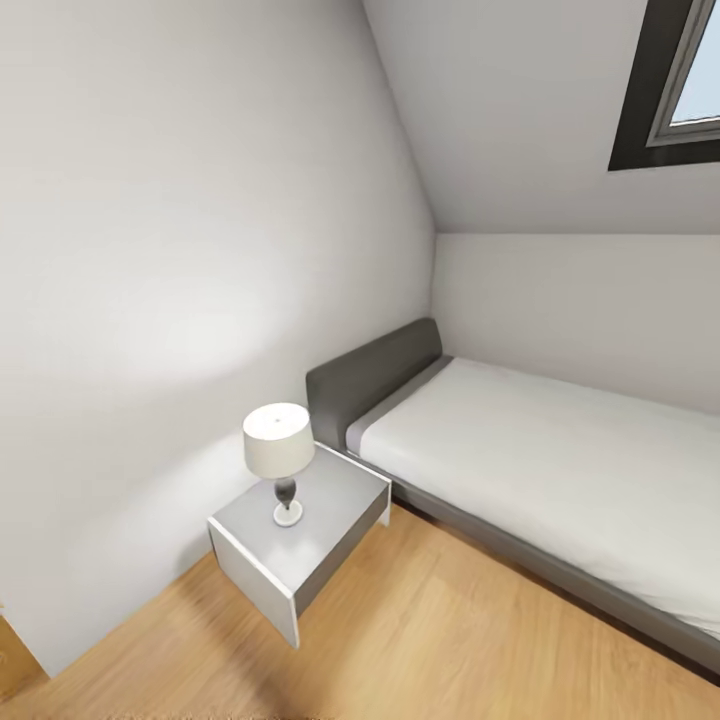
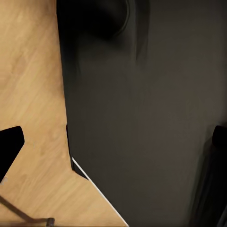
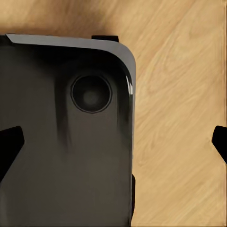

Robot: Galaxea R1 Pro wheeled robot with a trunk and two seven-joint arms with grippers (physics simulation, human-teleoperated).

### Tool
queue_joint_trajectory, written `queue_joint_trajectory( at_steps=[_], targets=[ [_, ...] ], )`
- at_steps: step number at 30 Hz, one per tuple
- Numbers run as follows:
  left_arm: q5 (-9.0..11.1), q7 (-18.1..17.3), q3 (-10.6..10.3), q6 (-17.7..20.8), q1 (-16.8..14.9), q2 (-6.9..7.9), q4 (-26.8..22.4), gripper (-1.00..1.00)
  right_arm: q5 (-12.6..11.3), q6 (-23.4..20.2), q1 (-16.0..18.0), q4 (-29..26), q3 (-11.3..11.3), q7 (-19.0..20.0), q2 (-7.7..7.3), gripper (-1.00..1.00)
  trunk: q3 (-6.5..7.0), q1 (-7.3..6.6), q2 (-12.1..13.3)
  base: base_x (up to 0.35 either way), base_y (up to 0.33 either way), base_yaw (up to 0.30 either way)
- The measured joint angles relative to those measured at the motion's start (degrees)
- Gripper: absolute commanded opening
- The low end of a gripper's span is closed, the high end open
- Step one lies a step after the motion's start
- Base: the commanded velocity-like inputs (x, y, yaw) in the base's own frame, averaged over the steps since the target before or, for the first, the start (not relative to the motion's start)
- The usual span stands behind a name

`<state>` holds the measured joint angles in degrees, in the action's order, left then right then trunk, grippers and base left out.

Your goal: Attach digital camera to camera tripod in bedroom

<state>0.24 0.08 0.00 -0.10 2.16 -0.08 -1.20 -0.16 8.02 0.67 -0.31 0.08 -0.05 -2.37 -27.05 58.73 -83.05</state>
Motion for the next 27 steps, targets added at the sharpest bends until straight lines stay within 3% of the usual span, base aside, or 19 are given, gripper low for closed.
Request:
queue_joint_trajectory(
  at_steps=[27],
  targets=[
    [0.0, 0.0, 0.0, 0.2, 0.0, 0.06, 0.0, 1.0, 0.0, 0.3, 0.0, 0.0, 0.0, 0.0, 0.0, 1.0, -0.36, 0.0, 0.0, 0.0, -0.31, 0.28]
  ],
)
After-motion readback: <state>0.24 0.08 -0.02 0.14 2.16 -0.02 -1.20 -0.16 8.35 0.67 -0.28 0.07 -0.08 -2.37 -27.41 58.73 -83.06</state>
